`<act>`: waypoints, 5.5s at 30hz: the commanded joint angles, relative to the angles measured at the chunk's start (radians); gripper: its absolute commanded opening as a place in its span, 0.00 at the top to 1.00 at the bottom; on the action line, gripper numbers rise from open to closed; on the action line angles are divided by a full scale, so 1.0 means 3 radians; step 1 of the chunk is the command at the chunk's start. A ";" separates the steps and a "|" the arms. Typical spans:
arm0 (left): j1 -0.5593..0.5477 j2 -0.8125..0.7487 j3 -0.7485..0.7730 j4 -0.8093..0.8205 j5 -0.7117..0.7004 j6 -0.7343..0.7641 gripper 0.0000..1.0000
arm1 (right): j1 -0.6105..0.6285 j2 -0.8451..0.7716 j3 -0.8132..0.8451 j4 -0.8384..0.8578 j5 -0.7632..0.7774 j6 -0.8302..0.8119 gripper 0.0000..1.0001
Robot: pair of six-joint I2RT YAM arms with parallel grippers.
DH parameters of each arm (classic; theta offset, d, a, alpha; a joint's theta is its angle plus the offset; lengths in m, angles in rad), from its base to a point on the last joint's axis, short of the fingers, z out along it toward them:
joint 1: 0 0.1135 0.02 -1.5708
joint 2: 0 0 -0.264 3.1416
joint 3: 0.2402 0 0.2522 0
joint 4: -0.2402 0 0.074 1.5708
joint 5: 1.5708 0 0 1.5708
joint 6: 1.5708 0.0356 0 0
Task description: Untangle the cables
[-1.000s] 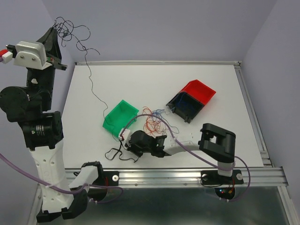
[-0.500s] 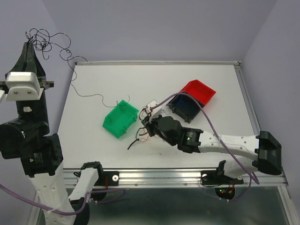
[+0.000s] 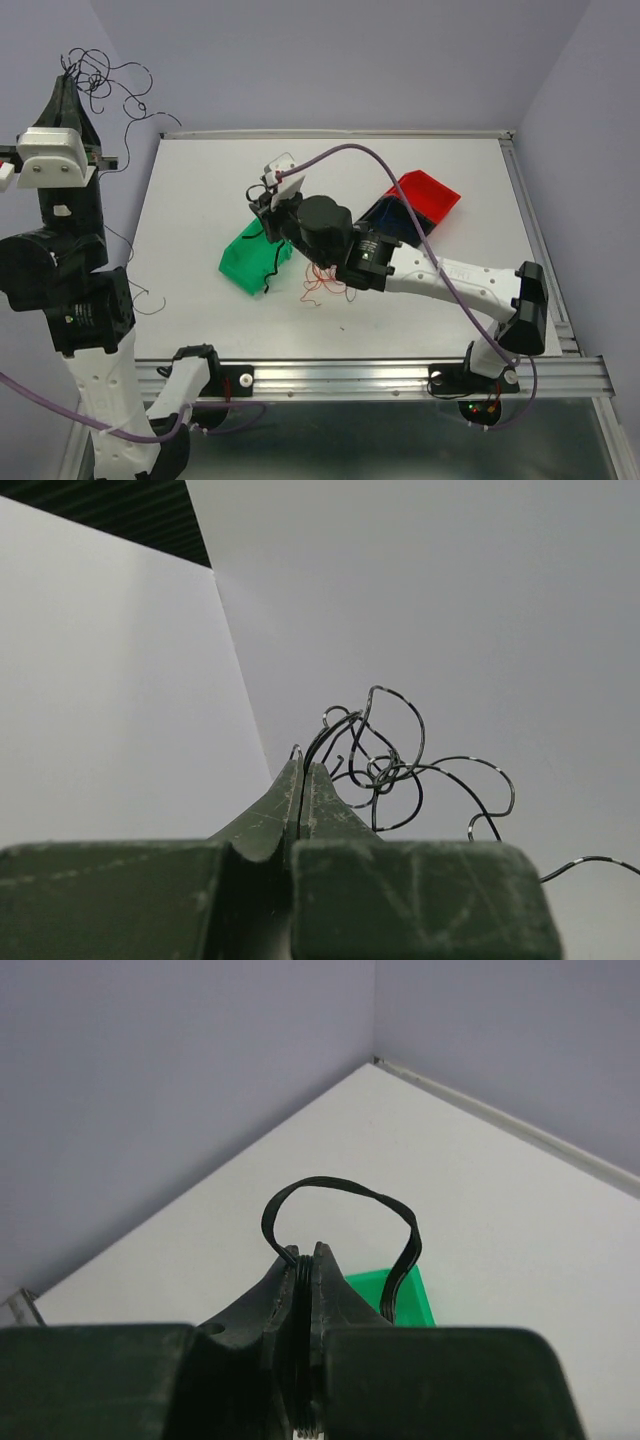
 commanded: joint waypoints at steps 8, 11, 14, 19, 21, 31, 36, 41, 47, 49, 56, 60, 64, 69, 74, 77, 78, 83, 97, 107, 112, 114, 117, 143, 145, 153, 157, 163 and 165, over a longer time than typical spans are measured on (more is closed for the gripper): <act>0.0016 -0.0063 -0.0565 0.0334 0.0010 -0.0002 1.00 | -0.0032 0.0558 0.1693 -0.0155 -0.0050 -0.0360 1.00; 0.0016 -0.0114 -0.0682 0.0390 0.0010 0.0024 1.00 | -0.0032 0.0737 0.1944 -0.0150 -0.0045 -0.0457 0.99; 0.0011 -0.0150 -0.0780 0.0446 0.0000 0.0029 1.00 | -0.0032 0.0885 0.2251 -0.0155 -0.0030 -0.0544 0.99; 0.0011 -0.0181 -0.0867 0.0467 0.0010 0.0054 1.00 | -0.0042 0.1116 0.2507 -0.0145 -0.0030 -0.0600 0.99; 0.0011 -0.0191 -0.0902 0.0477 0.0021 0.0065 1.00 | -0.0057 0.1157 0.2502 -0.0140 -0.0050 -0.0580 1.00; 0.0011 -0.0268 -0.0964 0.0523 -0.0051 0.0192 1.00 | -0.0119 0.1086 0.2012 0.0079 -0.0126 -0.0503 0.99; 0.0011 -0.0278 -0.0959 0.0518 -0.0092 0.0213 1.00 | -0.0119 0.1039 0.1889 0.0167 -0.0162 -0.0457 0.99; 0.0016 -0.0319 -0.1000 0.0523 -0.0117 0.0218 1.00 | -0.0119 0.0902 0.1512 0.0248 -0.0219 -0.0335 1.00; 0.0011 -0.0339 -0.1046 0.0538 -0.0128 0.0233 1.00 | -0.0149 0.0794 0.0995 0.0478 -0.0193 -0.0299 1.00; 0.0011 -0.0344 -0.1046 0.0533 -0.0138 0.0228 1.00 | -0.0190 0.0784 0.0897 0.0484 -0.0280 -0.0223 0.99; 0.0016 -0.0406 -0.1117 0.0513 -0.0051 0.0198 1.00 | -0.0287 0.0834 0.0483 0.0514 -0.0668 0.0018 0.99; 0.0011 -0.0431 -0.1174 0.0487 -0.0020 0.0203 1.00 | -0.0364 0.0881 0.0309 0.0514 -0.0929 0.0145 0.99; 0.0011 -0.0436 -0.1214 0.0487 -0.0025 0.0223 1.00 | -0.0614 0.0987 0.0176 0.0514 -0.1481 0.0437 0.99; 0.0011 -0.0447 -0.1235 0.0477 0.0021 0.0187 1.00 | -0.0706 0.1299 0.0277 0.0301 -0.1747 0.0555 0.99; 0.0011 -0.0472 -0.1291 0.0477 0.0102 0.0167 1.00 | -0.0707 0.1769 0.0543 -0.0027 -0.1686 0.0530 0.99; 0.0011 -0.0482 -0.1342 0.0487 0.0118 0.0172 1.00 | -0.0701 0.1944 0.0677 -0.0150 -0.1712 0.0484 1.00; 0.0016 -0.0488 -0.1358 0.0492 0.0128 0.0172 1.00 | -0.0701 0.2051 0.0723 -0.0196 -0.1692 0.0473 0.99; 0.0011 -0.0477 -0.1439 0.0513 0.0149 0.0208 1.00 | -0.0696 0.2241 0.0973 -0.0426 -0.1569 0.0397 0.99; 0.0011 -0.0447 -0.1562 0.0554 0.0154 0.0238 1.00 | -0.0635 0.1643 0.0826 -0.0452 -0.1380 0.0253 0.53; 0.0011 -0.0421 -0.1486 0.0380 0.0465 0.0070 1.00 | -0.0630 0.1157 0.0493 -0.0421 -0.1027 0.0197 0.38; 0.0011 -0.0431 -0.1414 0.0339 0.0501 0.0014 1.00 | -0.0640 0.1295 0.0661 -0.0411 -0.1032 0.0044 0.32; 0.0011 -0.0431 -0.1404 0.0334 0.0501 -0.0002 1.00 | -0.0635 0.1417 0.0758 -0.0452 -0.0981 -0.0017 0.32; 0.0011 -0.0436 -0.1414 0.0329 0.0542 -0.0027 1.00 | -0.0676 0.1535 0.0774 -0.0467 -0.0970 -0.0033 0.37; 0.0006 0.0116 -0.1352 0.0671 0.1094 -0.0978 1.00 | -0.0737 0.1934 0.0565 -0.0488 -0.1109 0.0008 0.90; 0.0011 0.0126 -0.1398 0.0707 0.1115 -0.0978 1.00 | -0.0747 0.1868 0.0544 -0.0473 -0.1083 0.0033 0.76; 0.0011 -0.0027 -0.1670 0.0922 0.1054 -0.1091 1.00 | -0.0753 0.1423 0.0411 -0.0288 -0.1175 0.0192 0.61; 0.0011 -0.0099 -0.1639 0.0906 0.0997 -0.1050 1.00 | -0.0753 0.1265 0.0365 -0.0258 -0.1200 0.0228 0.54; 0.0011 -0.0232 -0.1710 0.0901 0.1053 -0.1106 1.00 | -0.0753 0.0882 0.0186 -0.0237 -0.0941 0.0253 0.37; 0.0011 -0.0232 -0.1741 0.0927 0.1120 -0.1178 1.00 | -0.0753 0.0759 0.0033 -0.0232 -0.0792 0.0253 0.37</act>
